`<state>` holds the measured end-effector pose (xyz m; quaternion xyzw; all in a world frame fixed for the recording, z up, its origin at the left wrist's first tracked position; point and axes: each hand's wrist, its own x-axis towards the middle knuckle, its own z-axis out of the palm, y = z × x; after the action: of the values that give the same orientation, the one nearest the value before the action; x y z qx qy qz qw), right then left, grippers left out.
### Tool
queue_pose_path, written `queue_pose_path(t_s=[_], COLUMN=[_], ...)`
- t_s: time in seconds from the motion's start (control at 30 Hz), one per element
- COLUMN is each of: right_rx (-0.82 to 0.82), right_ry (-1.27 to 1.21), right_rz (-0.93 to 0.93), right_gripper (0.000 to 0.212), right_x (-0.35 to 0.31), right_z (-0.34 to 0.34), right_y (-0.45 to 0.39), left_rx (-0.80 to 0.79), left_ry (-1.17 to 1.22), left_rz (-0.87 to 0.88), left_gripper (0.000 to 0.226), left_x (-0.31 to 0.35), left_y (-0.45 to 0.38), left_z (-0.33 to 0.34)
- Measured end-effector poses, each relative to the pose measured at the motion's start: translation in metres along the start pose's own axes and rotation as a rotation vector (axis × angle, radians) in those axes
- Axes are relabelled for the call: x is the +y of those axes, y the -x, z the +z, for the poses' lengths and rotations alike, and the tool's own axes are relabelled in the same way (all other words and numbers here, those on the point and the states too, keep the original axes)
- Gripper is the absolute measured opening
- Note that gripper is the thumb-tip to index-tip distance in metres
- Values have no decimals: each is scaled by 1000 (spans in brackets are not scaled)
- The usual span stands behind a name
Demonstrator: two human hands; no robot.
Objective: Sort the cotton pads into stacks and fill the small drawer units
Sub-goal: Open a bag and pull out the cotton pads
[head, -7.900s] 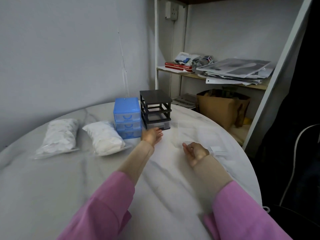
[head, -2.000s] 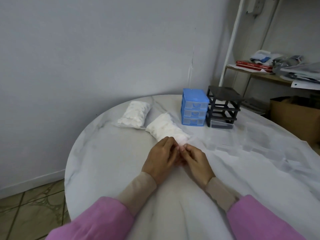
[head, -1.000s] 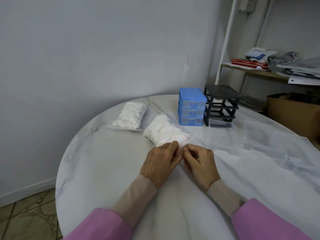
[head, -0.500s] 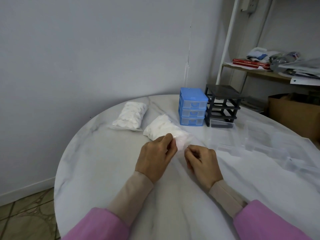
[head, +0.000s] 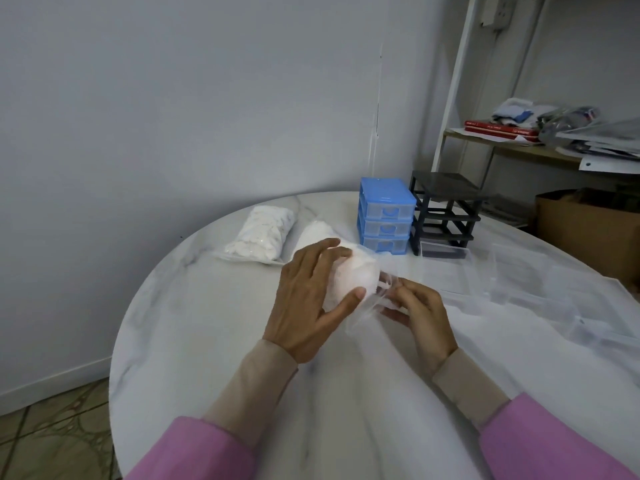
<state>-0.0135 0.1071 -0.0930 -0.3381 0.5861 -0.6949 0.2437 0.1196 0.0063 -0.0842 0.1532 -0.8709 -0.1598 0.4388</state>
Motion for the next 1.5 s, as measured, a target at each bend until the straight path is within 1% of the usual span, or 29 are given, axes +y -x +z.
queue_pose_path(t_s=[0.07, 0.13, 0.17, 0.2, 0.23, 0.3, 0.37, 0.4, 0.47, 0.53, 0.6, 0.67, 0.8, 0.9, 1.03, 1.13, 1.2, 1.3, 1.43, 1.47, 1.5], right_rx=[13, 70, 108, 139, 152, 151, 164, 195, 273, 277, 221, 135, -78, -174, -209, -206, -218, -294, -401, -412, -407], right_ry=[-67, -125, -147, -156, -157, -149, -119, -66, 152, 305, 297, 228, 215, 191, 212, 198, 184, 152, 215, 232, 260], right_rz=[-8, -26, -45, -73, -99, -125, -128, -149, -231, -295, -292, -256, -199, -142, -136, -118, -97, -84, -134, -156, -187], right_gripper=[25, 27, 27, 26, 24, 23, 22, 20, 22, 26, 30, 30, 33, 36, 35, 32, 30, 35, 45, 45, 39], right_x=[-3, -6, -7, -7, -6, -3, 2, 4, 5, 4, 3, 4, 9, 8, 8, 8, 10, 10, 6, 6, 6], right_z=[0, -1, -2, -3, -4, -5, -4, -4, -7, -9, -8, -3, 1, -1, -5, -5, -5, -7, -12, -13, -14], right_y=[1, 0, -1, -2, -3, -5, -5, -4, -4, -3, -2, 0, 1, -1, -5, -4, -4, -4, -6, -6, -6], left_rx=[-120, -169, -174, -168, -151, -96, -36, -10, 0, -33, -60, -73, -75, -96, -111, -145, -150, -156, -156, -150, -144], left_ry=[42, -78, -160, -219, -240, -209, -210, -240, -308, -342, -362, -360, -269, -240, -176, -102, -65, -40, -11, 3, 22], left_rz=[23, 115, 171, 215, 239, 244, 239, 238, 227, 212, 201, 188, 147, 121, 92, 64, 60, 56, 51, 51, 49], left_gripper=[69, 87, 91, 91, 85, 67, 57, 55, 55, 58, 62, 64, 76, 80, 92, 102, 103, 105, 107, 107, 108], left_x=[0, 0, -1, -2, -2, -1, -2, -3, -7, -9, -10, -13, -17, -18, -18, -14, -14, -14, -14, -13, -12], left_y=[2, 3, 3, 4, 4, 3, 2, 2, 3, 3, 3, 3, 3, 4, 3, 1, 0, 1, 0, 0, 1], left_z=[0, 2, 4, 7, 9, 13, 14, 13, 11, 11, 13, 14, 12, 10, 8, 5, 5, 4, 0, 0, 0])
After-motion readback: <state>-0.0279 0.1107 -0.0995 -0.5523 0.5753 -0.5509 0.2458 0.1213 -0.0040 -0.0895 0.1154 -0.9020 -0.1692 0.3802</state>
